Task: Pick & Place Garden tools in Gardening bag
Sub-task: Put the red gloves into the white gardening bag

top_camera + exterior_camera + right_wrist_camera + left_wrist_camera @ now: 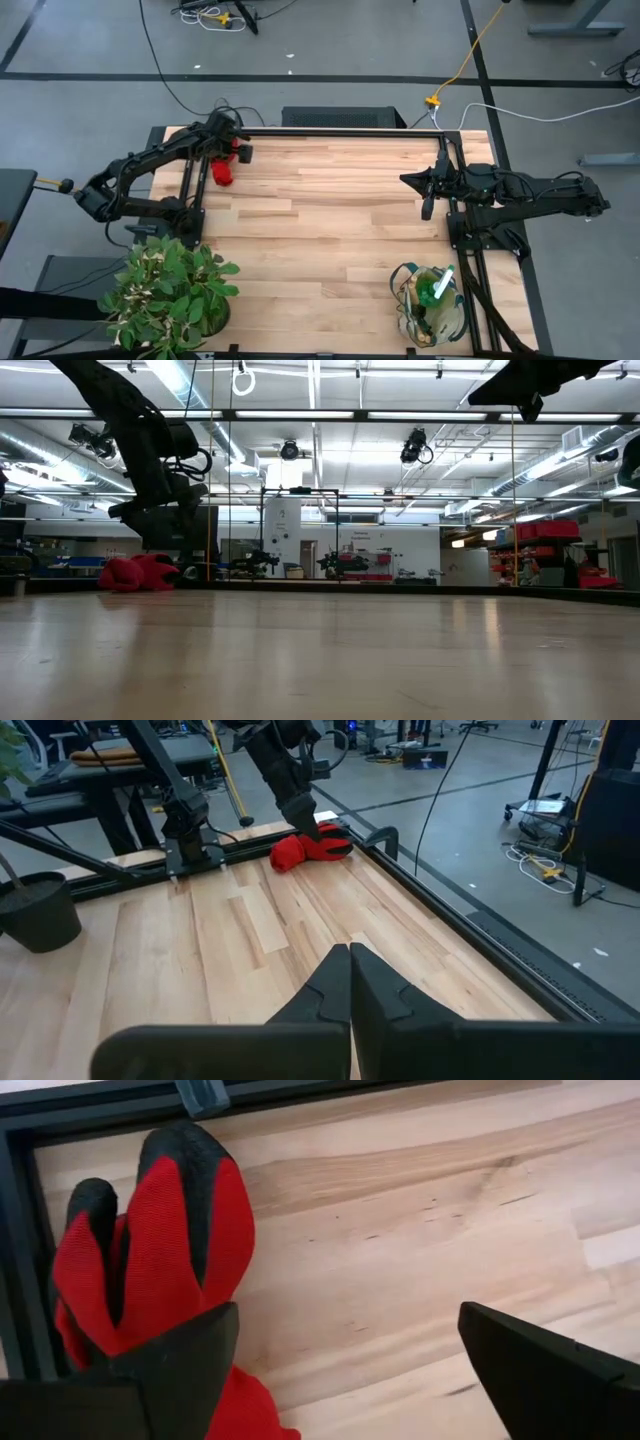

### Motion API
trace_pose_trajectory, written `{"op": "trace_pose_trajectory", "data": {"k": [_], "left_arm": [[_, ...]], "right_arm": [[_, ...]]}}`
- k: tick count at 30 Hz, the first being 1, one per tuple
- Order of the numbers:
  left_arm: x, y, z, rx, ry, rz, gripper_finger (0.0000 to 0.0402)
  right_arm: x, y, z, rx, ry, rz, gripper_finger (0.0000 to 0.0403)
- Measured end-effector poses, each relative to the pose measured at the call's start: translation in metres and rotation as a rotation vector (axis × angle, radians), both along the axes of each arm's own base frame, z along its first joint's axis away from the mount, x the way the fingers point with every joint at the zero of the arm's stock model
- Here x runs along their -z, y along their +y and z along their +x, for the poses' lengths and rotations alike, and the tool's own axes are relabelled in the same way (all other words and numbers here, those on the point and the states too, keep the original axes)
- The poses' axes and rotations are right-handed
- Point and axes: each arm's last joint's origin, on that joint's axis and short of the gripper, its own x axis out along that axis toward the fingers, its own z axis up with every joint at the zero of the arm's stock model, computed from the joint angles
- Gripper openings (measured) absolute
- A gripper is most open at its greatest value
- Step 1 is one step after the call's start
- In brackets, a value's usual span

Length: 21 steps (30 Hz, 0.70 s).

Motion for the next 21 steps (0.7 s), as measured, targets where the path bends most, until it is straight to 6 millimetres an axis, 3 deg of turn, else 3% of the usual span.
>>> {"op": "trace_pose_trajectory", "data": {"k": [10, 21], "left_arm": [[-0.003, 0.001, 0.0, 0.056, 0.028, 0.016, 0.0389], [-0.044, 0.007, -0.001, 0.019, 0.187, 0.088, 0.0387]], "right_arm": [[0.0, 0.0, 0.0, 0.0, 0.0, 0.0, 0.0], [0.0, 0.0, 0.0, 0.0, 0.0, 0.0, 0.0]]}}
